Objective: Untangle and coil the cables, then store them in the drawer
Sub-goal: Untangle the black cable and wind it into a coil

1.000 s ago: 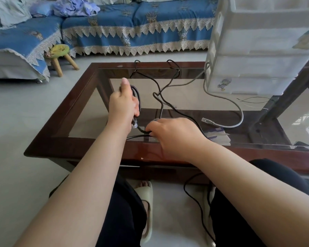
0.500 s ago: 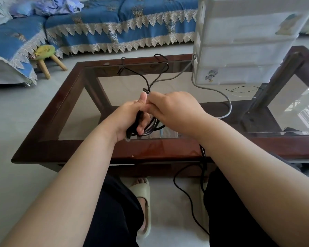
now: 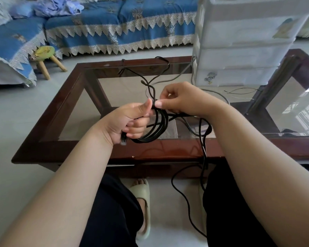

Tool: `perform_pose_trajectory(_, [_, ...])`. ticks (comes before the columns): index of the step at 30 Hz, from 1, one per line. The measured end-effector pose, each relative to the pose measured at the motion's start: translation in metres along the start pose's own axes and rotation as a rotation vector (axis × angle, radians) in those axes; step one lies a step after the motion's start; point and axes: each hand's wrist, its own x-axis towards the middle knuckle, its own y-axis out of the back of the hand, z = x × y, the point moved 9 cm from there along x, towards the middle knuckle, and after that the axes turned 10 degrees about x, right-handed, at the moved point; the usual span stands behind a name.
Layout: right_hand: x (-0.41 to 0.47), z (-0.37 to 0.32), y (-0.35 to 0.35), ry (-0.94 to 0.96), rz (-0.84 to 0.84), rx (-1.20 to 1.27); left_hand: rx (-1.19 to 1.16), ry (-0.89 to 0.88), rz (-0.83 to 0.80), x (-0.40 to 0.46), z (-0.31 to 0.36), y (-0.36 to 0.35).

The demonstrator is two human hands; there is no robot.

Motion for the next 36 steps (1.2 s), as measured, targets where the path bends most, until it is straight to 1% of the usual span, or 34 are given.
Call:
perform_pose_trajectory(3, [-0.013, 0.012, -0.011, -0.095, -0.227, 0.316, -0.035, -0.041, 0.021, -0.010, 0.006, 0.013])
perform_pose_trajectory(5, [-0.021, 0.015, -0.024, -0.128, -0.374, 0.427, -0.131, -0.092, 0.042, -0.015, 0.013, 0.022])
perform_pose_trajectory(7, [-0.027, 0.017, -0.037, -0.128, -0.462, 0.406, -0.234, -0.160, 0.111, -0.021, 0.021, 0.033])
perform_pose_trajectory(9, [-0.033, 0.021, -0.056, -0.175, -0.506, 0.338, -0.312, -0.206, 0.237, -0.024, 0.025, 0.043])
perform_pose_trajectory(10, [-0.037, 0.022, -0.071, -0.214, -0.560, 0.327, -0.344, -0.216, 0.304, -0.025, 0.025, 0.047])
perform_pose_trajectory(13, [-0.063, 0.017, -0.124, -0.401, -0.846, 0.416, -0.414, -0.231, 0.448, -0.030, 0.024, 0.058])
perform_pose_trajectory(14, [-0.069, 0.016, -0.134, -0.445, -0.889, 0.427, -0.435, -0.229, 0.485, -0.032, 0.023, 0.062])
perform_pose_trajectory(15, [-0.068, 0.018, -0.138, -0.462, -0.863, 0.418, -0.450, -0.222, 0.519, -0.034, 0.021, 0.067])
perform_pose_trajectory(16, [-0.061, 0.019, -0.135, -0.436, -0.757, 0.394, -0.450, -0.208, 0.548, -0.037, 0.019, 0.071])
perform_pose_trajectory(17, [-0.047, 0.022, -0.124, -0.371, -0.572, 0.354, -0.434, -0.188, 0.566, -0.039, 0.016, 0.075])
perform_pose_trajectory(19, [-0.024, 0.025, -0.083, -0.213, -0.106, 0.268, -0.361, -0.137, 0.575, -0.042, 0.012, 0.078])
perform_pose_trajectory(20, [-0.018, 0.027, -0.063, -0.158, 0.087, 0.287, -0.307, -0.110, 0.574, -0.042, 0.011, 0.078])
perform_pose_trajectory(21, [-0.016, 0.030, -0.047, -0.126, 0.227, 0.343, -0.246, -0.085, 0.569, -0.042, 0.010, 0.076])
perform_pose_trajectory(23, [-0.014, 0.035, -0.025, -0.111, 0.397, 0.434, -0.127, -0.043, 0.540, -0.040, 0.008, 0.070])
perform_pose_trajectory(25, [-0.013, 0.033, -0.008, -0.114, 0.488, 0.414, -0.040, -0.013, 0.498, -0.036, 0.007, 0.064])
perform_pose_trajectory(27, [-0.010, 0.026, 0.005, -0.087, 0.530, 0.311, 0.030, 0.013, 0.458, -0.032, 0.004, 0.057])
perform_pose_trajectory(30, [-0.007, 0.018, 0.018, -0.052, 0.546, -0.035, 0.090, 0.033, 0.422, -0.029, 0.004, 0.047])
perform_pose_trajectory(32, [-0.004, 0.025, 0.016, -0.080, 0.497, -0.135, 0.071, 0.008, 0.390, -0.029, 0.009, 0.042])
perform_pose_trajectory(36, [0.003, 0.039, -0.008, -0.168, 0.347, -0.208, -0.036, -0.034, 0.343, -0.029, 0.014, 0.041])
